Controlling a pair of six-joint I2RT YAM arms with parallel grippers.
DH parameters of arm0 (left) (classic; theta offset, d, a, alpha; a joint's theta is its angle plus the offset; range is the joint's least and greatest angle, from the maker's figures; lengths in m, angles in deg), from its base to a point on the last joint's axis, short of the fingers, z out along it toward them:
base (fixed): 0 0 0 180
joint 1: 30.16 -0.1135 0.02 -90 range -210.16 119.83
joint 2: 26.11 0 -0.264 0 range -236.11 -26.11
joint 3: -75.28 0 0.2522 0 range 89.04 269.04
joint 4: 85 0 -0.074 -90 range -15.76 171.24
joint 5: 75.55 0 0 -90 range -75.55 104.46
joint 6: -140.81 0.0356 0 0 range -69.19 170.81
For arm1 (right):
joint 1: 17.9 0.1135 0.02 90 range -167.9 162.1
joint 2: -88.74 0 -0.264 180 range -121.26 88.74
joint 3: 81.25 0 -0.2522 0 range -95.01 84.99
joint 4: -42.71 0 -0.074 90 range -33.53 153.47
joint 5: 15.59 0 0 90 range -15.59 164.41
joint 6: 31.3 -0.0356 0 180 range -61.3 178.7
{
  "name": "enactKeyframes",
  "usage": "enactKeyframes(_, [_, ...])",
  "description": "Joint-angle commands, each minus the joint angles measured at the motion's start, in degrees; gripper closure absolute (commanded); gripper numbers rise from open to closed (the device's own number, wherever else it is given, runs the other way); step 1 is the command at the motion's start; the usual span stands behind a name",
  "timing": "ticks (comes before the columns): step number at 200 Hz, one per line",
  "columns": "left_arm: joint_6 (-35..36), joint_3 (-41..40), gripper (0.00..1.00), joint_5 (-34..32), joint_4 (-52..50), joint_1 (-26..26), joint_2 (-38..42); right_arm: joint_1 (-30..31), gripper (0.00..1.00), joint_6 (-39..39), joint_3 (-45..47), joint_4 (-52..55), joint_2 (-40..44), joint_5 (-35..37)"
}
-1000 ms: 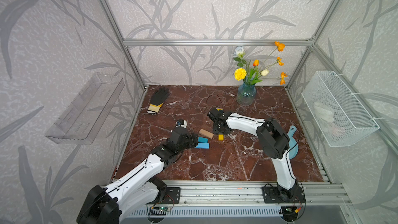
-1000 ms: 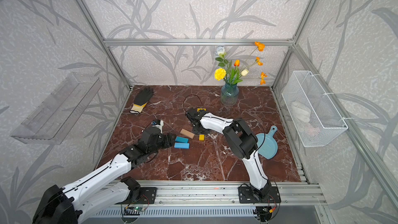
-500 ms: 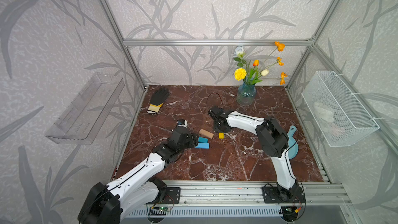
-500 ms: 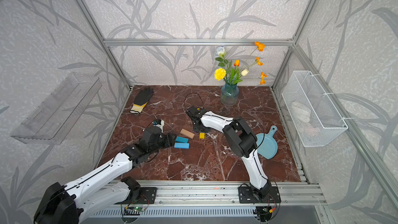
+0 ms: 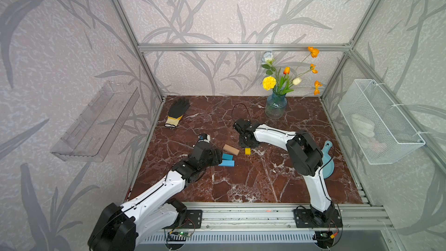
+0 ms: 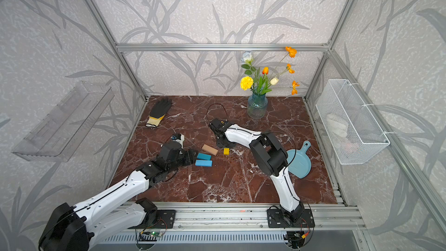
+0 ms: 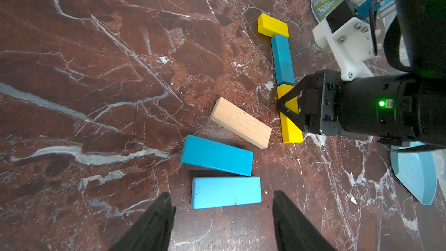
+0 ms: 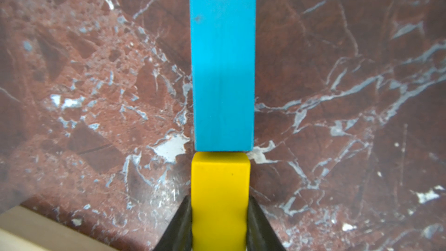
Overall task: Assemble a giraffe with building blocks
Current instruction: Assemble the building block at the center of the board.
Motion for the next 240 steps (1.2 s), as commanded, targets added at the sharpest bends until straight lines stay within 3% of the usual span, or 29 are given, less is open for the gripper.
enactKeyframes(1, [0.83, 1.7, 0.33, 0.23, 0.84, -0.23, -0.05, -0.8, 0.65, 0.54, 0.78, 3.86, -4.12, 1.16])
enactKeyframes(122, [0.65, 1.81, 0.33, 0.22, 1.01, -0.21, -0.41, -0.78, 0.63, 0.22, 0.21, 6.36, -3.58, 4.54])
enactKeyframes(148, [0.65, 1.73, 0.33, 0.23, 1.01, -0.23, -0.4, -0.8, 0.59, 0.94, 0.12, 5.75, -3.93, 3.61])
enactKeyframes(240, [0.48, 1.85, 0.33, 0.22, 1.27, -0.19, -0.48, -0.71, 0.62, 1.56, 0.56, 3.25, -4.15, 0.1])
